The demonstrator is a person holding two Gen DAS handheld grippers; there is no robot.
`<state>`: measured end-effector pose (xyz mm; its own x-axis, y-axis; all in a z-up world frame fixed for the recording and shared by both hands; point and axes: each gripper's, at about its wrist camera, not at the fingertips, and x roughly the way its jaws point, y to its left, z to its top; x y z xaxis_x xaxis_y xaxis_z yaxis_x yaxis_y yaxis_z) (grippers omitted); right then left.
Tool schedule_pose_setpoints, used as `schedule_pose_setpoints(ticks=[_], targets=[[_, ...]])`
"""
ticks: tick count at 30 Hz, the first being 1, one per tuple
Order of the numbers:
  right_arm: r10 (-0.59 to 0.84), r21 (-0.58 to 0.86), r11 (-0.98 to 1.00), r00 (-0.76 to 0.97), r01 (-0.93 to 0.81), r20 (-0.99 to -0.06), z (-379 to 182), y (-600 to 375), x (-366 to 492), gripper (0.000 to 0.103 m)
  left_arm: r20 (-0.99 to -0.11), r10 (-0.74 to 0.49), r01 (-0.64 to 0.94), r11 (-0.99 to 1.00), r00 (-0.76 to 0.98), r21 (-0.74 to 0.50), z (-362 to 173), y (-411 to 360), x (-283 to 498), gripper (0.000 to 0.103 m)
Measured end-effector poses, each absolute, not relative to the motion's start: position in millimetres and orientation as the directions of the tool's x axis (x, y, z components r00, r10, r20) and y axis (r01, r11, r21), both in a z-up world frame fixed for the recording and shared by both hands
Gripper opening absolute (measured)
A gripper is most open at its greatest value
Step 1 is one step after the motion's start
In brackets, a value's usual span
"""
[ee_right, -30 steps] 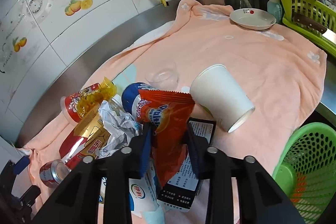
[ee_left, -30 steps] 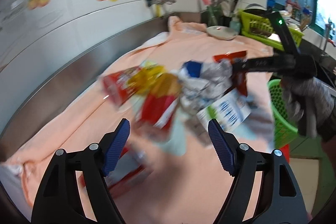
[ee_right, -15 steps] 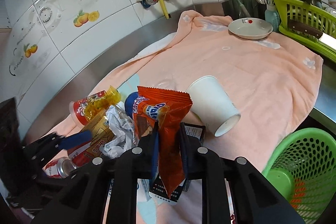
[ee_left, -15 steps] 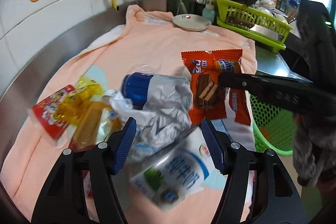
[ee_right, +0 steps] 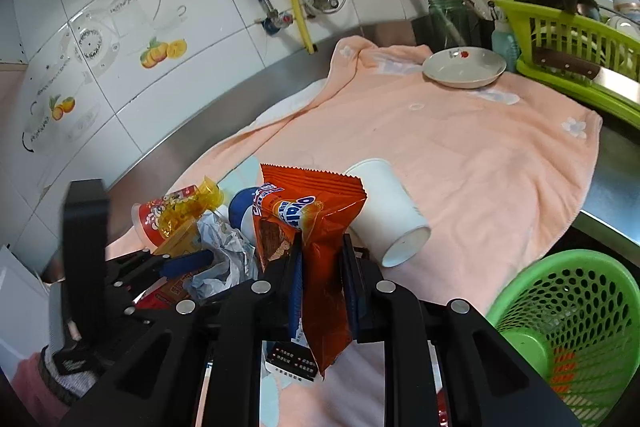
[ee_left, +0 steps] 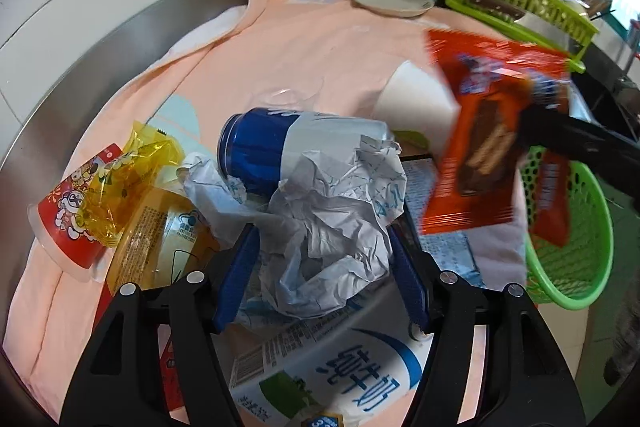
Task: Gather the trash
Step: 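Grasp the crumpled foil with the left gripper while the right gripper lifts the orange bag, then drop the orange bag into the green basket with the right gripper while the left carries the foil over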
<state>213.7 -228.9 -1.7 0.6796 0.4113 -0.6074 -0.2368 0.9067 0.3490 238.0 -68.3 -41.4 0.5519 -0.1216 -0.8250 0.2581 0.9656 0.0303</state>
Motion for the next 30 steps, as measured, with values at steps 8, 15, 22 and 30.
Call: schedule_pose_setpoints(ticks=[8,15,22,30], targets=[[0.382,0.358,0.913,0.719,-0.195,-0.581,9,-255,181,0.017,-0.814,-0.198,0.273,0.961,0.547,-0.05,-35,-62,236,0.031],[0.282,0.309,0.944,0.757,-0.11,-0.59,7,-289,143,0.017,-0.756,-0.268,0.301,0.949,0.597,-0.098,-10,-49,214,0.023],[0.17,0.265,0.964,0.74,0.011,-0.651,-18,-326,123,0.017,-0.733,-0.289,0.313,0.943,0.616,-0.109,4,-44,202,0.012],[0.084,0.218,0.97,0.696,0.106,-0.713,-51,-359,110,0.018,-0.701,-0.342,0.343,0.928,0.626,-0.147,26,-51,189,0.012]])
